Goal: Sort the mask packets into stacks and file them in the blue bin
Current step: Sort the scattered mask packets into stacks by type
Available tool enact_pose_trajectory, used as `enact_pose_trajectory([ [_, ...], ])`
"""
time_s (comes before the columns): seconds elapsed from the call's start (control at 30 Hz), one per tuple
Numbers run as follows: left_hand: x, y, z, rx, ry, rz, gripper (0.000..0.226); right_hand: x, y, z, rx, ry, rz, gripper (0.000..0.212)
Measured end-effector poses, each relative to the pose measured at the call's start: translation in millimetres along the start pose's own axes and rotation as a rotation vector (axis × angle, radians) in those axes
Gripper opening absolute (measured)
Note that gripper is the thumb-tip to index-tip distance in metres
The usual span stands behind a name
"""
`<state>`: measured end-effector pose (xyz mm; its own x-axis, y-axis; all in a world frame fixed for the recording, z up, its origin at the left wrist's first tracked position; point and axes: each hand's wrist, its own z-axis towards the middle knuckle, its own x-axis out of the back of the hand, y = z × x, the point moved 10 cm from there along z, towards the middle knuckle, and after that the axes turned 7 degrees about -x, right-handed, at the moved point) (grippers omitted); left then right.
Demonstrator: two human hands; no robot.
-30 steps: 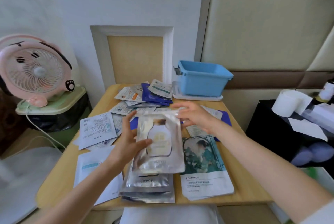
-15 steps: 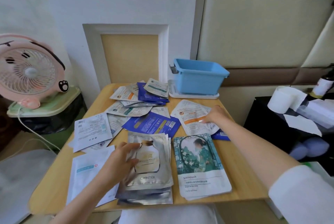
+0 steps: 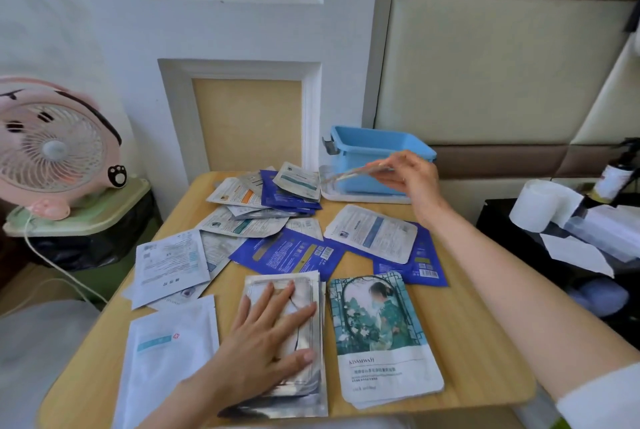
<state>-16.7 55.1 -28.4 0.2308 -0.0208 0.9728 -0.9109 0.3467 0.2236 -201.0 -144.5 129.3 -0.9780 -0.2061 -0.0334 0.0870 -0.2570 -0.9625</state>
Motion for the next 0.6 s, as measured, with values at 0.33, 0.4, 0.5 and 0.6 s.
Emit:
enact_pose_trajectory([
  [0.33, -3, 1, 1, 0.007, -0.075, 0.024, 0.084, -15, 10, -13, -0.180, -0.143, 0.052, 0.028],
  [0.4, 1, 1, 4, 0.009, -0.116, -0.117, 0.090, -20, -2, -17, -0.169, -0.171, 0.014, 0.033],
  [0.5, 62, -13, 13, 0.123, 0.214, -0.766, 0.098, -35, -25, -24, -0.102, -0.271, -0.198, 0.047],
  [0.6, 120, -19, 26, 0.192, 0.435, -1.035, 0.090, -73, -40, -43, -0.009, -0.479, -0.632, 0.042],
])
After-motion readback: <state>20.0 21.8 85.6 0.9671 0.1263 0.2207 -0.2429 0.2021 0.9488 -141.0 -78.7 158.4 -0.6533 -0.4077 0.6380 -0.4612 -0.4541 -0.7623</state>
